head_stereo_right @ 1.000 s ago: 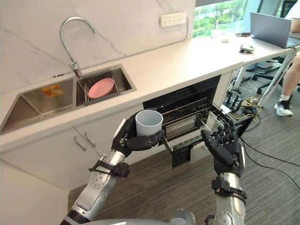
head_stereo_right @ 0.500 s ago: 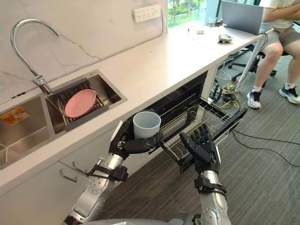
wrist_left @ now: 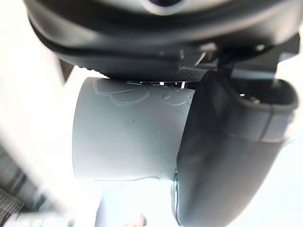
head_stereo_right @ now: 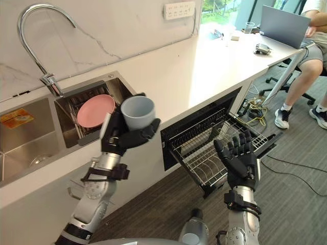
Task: Walk over to the sink, pick up the cup, carry it to the dishwasher, place the cup inside the dishwasher, then close the dishwasher door
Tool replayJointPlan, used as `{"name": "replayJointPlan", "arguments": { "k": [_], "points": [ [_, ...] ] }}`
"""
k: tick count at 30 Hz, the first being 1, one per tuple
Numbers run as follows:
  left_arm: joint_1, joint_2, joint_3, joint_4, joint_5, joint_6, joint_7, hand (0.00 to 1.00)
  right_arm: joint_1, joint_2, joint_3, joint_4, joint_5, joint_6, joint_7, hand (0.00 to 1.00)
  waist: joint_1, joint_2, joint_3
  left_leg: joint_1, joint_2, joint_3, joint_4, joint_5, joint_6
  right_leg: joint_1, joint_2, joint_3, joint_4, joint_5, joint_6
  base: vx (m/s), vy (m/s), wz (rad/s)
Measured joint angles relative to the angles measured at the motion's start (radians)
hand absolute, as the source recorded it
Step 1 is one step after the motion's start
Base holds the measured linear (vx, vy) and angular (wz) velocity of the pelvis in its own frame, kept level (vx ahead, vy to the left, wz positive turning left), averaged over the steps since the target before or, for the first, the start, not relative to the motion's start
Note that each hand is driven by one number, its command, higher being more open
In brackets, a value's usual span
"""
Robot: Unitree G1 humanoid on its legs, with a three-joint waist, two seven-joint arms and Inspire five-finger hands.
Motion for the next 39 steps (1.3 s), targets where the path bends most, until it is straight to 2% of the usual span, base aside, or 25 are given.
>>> {"name": "replayJointPlan", "arguments": {
  "k": [1,3,5,8,9,10,11,12,14,15,16,17,18,19,20,22,23,29,33,36,39],
  "points": [
    [-0.01,-0.004,-0.003,-0.002,0.0,-0.01,0.0,0.0,-0.006,0.0,-0.004,-0.01,0.0,-0.001,-0.001,1.0,0.004,0.003,-0.002,-0.007,0.012,-0.002,0.012,-0.005,-0.007,0.0,0.005,-0.005,0.004,-0.016,-0.002,0.22,-0.136,0.21],
    [-0.059,-0.008,-0.045,-0.004,0.004,-0.017,0.0,0.0,-0.021,0.004,-0.009,-0.038,-0.001,-0.002,0.002,1.0,0.011,0.005,-0.002,-0.024,0.058,-0.013,0.083,-0.052,-0.029,-0.001,0.027,-0.017,0.063,-0.087,-0.007,0.12,-0.113,0.05],
    [-0.068,-0.009,-0.094,-0.004,0.005,-0.018,-0.004,0.0,-0.022,0.01,-0.011,-0.064,0.001,-0.002,0.012,1.0,0.002,0.006,-0.003,-0.023,0.089,-0.021,0.149,-0.097,-0.04,0.0,0.03,-0.017,0.142,-0.152,-0.006,0.1,-0.087,0.06],
    [-0.068,-0.008,-0.133,0.001,0.025,-0.017,-0.006,0.0,-0.028,0.009,-0.013,-0.071,0.004,0.009,0.049,1.0,-0.009,0.017,-0.016,-0.02,0.119,0.006,0.199,-0.115,-0.036,-0.001,0.037,-0.016,0.19,-0.223,-0.012,0.09,-0.067,0.03],
    [-0.068,-0.011,-0.137,0.004,0.025,-0.017,-0.002,0.0,-0.028,0.008,-0.013,-0.07,0.004,0.019,0.054,1.0,-0.007,0.025,-0.02,-0.022,0.125,0.003,0.207,-0.11,-0.029,0.004,0.047,-0.015,0.179,-0.226,-0.011,0.09,-0.091,-0.02],
    [-0.066,-0.019,-0.137,0.019,0.025,-0.013,0.001,0.0,-0.024,0.01,-0.009,-0.07,0.003,0.042,0.059,1.0,-0.008,0.041,-0.017,-0.033,0.141,-0.033,0.245,-0.083,-0.015,0.041,0.079,-0.009,0.131,-0.219,-0.019,0.08,-0.131,0.14],
    [-0.055,-0.021,-0.137,0.03,0.025,-0.006,0.0,0.0,-0.013,0.015,0.003,-0.069,0.003,0.056,0.065,1.0,-0.012,0.042,-0.014,-0.068,0.155,-0.066,0.332,-0.041,0.003,0.093,0.101,0.008,0.069,-0.21,-0.024,0.08,-0.132,0.24],
    [-0.039,-0.02,-0.137,0.031,0.025,-0.006,-0.001,0.0,-0.004,0.015,0.012,-0.069,0.004,0.058,0.067,1.0,-0.01,0.032,-0.008,-0.084,0.146,-0.087,0.363,-0.05,-0.005,0.13,0.108,0.025,0.031,-0.203,-0.022,0.07,-0.101,0.21],
    [0.014,-0.03,-0.147,0.019,0.025,-0.014,-0.008,0.0,-0.005,0.012,0.022,-0.068,0.004,0.041,0.088,1.0,0.006,0.037,-0.013,-0.153,0.072,-0.115,0.322,-0.062,-0.012,0.176,0.102,0.086,-0.033,-0.193,-0.024,0.06,-0.033,-0.01],
    [0.023,-0.031,-0.147,0.011,0.025,-0.016,-0.015,0.0,-0.007,0.007,0.032,-0.066,0.004,0.034,0.091,1.0,0.014,0.042,-0.015,-0.168,0.059,-0.11,0.29,-0.051,-0.007,0.172,0.099,0.094,-0.033,-0.191,-0.017,0.05,0.019,-0.35],
    [0.033,-0.037,-0.146,0.005,0.025,-0.023,-0.023,0.0,-0.009,-0.005,0.051,-0.066,0.003,0.025,0.093,1.0,0.036,0.059,-0.018,-0.179,0.051,-0.102,0.216,0.017,0.007,0.163,0.108,0.117,-0.036,-0.188,-0.01,0.13,0.1,-0.76],
    [0.04,-0.04,-0.146,0.006,0.024,-0.028,-0.025,0.0,-0.013,-0.022,0.083,-0.059,0.0,0.02,0.093,1.0,0.048,0.088,-0.023,-0.166,0.064,-0.062,0.163,0.098,0.024,0.162,0.135,0.149,-0.05,-0.177,0.008,0.17,0.11,-0.78],
    [0.041,-0.032,-0.146,0.009,0.024,-0.028,-0.025,0.0,-0.013,-0.019,0.101,-0.056,0.0,0.02,0.091,1.0,0.044,0.091,-0.032,-0.144,0.051,-0.048,0.122,0.096,0.02,0.163,0.135,0.161,-0.065,-0.165,0.018,0.22,0.114,-0.72],
    [0.039,-0.021,-0.144,0.01,0.024,-0.034,-0.023,0.0,-0.021,-0.015,0.116,-0.058,0.0,0.02,0.092,1.0,0.038,0.082,-0.032,-0.106,0.023,-0.015,0.032,0.111,0.027,0.157,0.122,0.182,-0.099,-0.139,0.039,0.19,0.068,-0.36],
    [0.035,-0.017,-0.145,0.01,0.024,-0.035,-0.02,0.0,-0.025,-0.01,0.114,-0.06,0.002,0.02,0.091,1.0,0.024,0.073,-0.033,-0.081,-0.012,0.004,-0.057,0.15,0.035,0.156,0.105,0.187,-0.134,-0.114,0.049,0.17,0.072,-0.26],
    [0.023,-0.017,-0.148,0.015,0.023,-0.034,-0.017,0.0,-0.029,-0.007,0.096,-0.06,0.004,0.02,0.091,1.0,0.013,0.072,-0.033,-0.057,-0.039,0.017,-0.136,0.183,0.04,0.16,0.095,0.187,-0.165,-0.097,0.059,0.13,0.05,-0.03],
    [0.017,-0.017,-0.149,0.016,0.021,-0.033,-0.014,0.0,-0.029,-0.007,0.08,-0.058,0.005,0.02,0.089,1.0,-0.005,0.072,-0.033,-0.027,-0.046,0.02,-0.18,0.196,0.038,0.181,0.096,0.179,-0.183,-0.094,0.062,0.11,0.021,0.0],
    [-0.059,-0.029,-0.173,0.016,0.019,-0.033,0.009,0.0,-0.028,-0.004,0.048,-0.06,0.029,0.015,0.1,1.0,-0.029,0.067,-0.03,0.023,-0.052,0.032,-0.225,0.2,0.033,0.218,0.105,0.171,-0.21,-0.091,0.067,0.05,-0.007,-0.05],
    [-0.059,-0.039,-0.166,0.016,0.018,-0.033,0.059,0.0,-0.027,0.007,0.05,-0.066,0.057,0.03,0.145,1.0,-0.033,0.058,-0.024,0.026,-0.052,0.046,-0.226,0.199,0.033,0.237,0.114,0.178,-0.266,-0.056,0.068,-0.03,0.009,-0.11],
    [-0.067,-0.052,-0.145,0.042,0.003,-0.035,0.076,0.0,-0.026,0.008,0.049,-0.084,0.112,0.072,0.196,1.0,-0.032,0.05,-0.023,0.026,-0.052,0.054,-0.226,0.197,0.036,0.258,0.12,0.179,-0.323,-0.021,0.068,-0.07,-0.001,-0.07],
    [-0.119,-0.068,-0.146,0.148,0.005,-0.036,0.077,0.0,-0.025,0.005,0.05,-0.113,0.152,0.135,0.265,1.0,-0.034,0.04,-0.025,0.027,-0.052,0.056,-0.233,0.202,0.039,0.269,0.123,0.171,-0.345,-0.008,0.067,-0.05,-0.015,0.03]
  ]
}}
